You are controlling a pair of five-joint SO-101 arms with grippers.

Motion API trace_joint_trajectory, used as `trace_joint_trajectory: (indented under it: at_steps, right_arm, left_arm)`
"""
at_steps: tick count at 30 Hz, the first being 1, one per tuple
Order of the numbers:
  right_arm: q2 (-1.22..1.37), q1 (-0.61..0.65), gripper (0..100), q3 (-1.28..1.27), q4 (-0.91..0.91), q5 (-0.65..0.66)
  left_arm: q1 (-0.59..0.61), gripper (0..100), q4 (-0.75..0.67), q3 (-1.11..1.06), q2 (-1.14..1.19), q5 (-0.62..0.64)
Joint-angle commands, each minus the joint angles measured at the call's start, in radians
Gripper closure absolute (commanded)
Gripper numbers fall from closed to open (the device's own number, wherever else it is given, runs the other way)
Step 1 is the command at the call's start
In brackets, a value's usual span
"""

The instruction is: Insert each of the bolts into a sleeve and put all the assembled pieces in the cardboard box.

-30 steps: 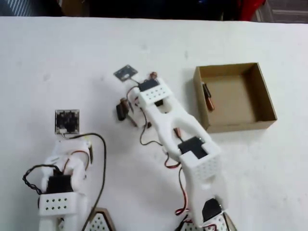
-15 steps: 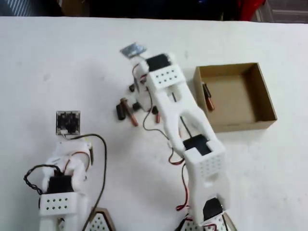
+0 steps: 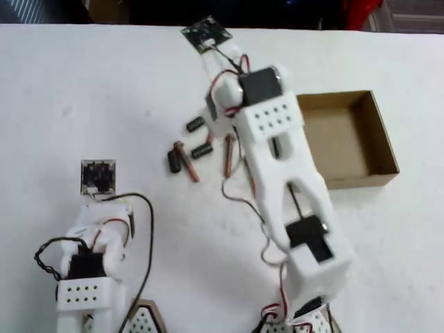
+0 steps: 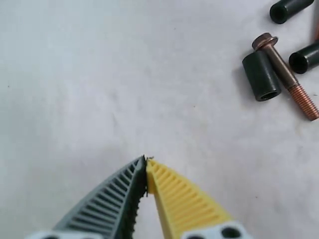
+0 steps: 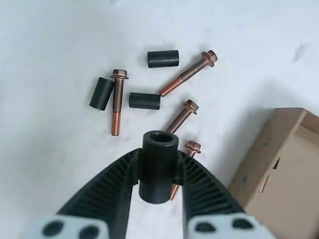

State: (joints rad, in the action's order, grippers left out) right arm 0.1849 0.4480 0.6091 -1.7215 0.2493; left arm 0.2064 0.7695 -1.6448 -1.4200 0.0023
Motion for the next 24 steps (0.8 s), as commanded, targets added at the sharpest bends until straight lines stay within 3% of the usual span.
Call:
trace_joint_trajectory:
  at_steps: [1,10,24]
  right_arm:
    - [-0.214,-0.015,98.1,-0.084,-0.047,-0.002]
    - [-0.602,-0.079,98.1,-0.385,-0.022,-0.002]
    - [-1.072,-0.234,98.0,-0.962,0.206,0.000]
  left_arm:
    - [0.005,98,-0.028,0.009,-0.013,-0.012]
    - [0.004,98,-0.020,0.009,-0.013,-0.009]
    - [-0.008,98,-0.015,0.026,-0.013,-0.005]
